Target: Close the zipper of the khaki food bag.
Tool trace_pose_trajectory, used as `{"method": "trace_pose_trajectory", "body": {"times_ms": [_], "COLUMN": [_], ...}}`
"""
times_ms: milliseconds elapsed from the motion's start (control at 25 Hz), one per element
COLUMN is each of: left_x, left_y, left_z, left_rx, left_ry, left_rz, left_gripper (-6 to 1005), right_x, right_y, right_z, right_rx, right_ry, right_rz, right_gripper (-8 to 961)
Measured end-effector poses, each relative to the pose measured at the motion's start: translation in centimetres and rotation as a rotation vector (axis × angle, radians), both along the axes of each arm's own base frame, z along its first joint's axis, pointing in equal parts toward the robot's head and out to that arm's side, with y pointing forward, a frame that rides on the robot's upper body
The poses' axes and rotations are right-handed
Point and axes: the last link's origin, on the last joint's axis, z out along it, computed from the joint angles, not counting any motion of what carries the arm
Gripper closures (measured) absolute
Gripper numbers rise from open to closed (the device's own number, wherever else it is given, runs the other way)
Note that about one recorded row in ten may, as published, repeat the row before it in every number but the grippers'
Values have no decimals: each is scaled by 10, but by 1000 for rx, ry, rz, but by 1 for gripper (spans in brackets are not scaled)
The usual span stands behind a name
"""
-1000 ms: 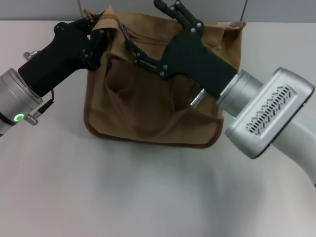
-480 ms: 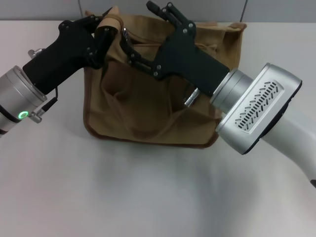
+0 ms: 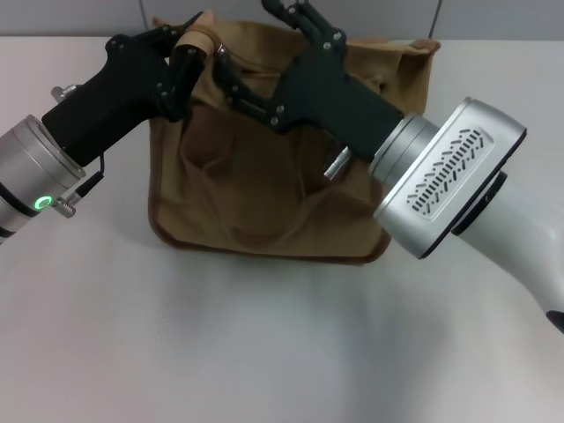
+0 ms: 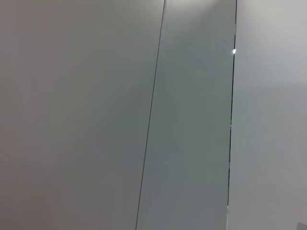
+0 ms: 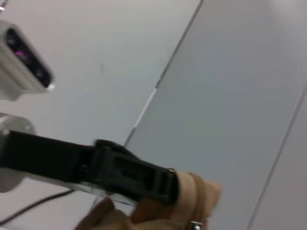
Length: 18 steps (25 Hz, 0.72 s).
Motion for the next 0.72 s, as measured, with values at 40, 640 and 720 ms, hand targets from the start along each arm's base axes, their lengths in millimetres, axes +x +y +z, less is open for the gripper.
{"method": "trace_pose_trajectory", "body": {"times_ms": [40, 640, 720], "left_x": [0, 7, 8], "left_y": [0, 5, 6], "left_z": [0, 5, 5], "left_rx": [0, 15, 15], "left_ry": [0, -22, -23], "left_rz": [0, -18, -21], "left_gripper": [956, 952, 951], "right_x": [-1, 0, 1], "right_y": [-2, -4, -6], "right_z": [-2, -2, -3], "right_rx": [-8, 6, 15], "right_ry": [-5, -10, -15], "right_rz": [11, 13, 16], "right_gripper": [114, 113, 113]}}
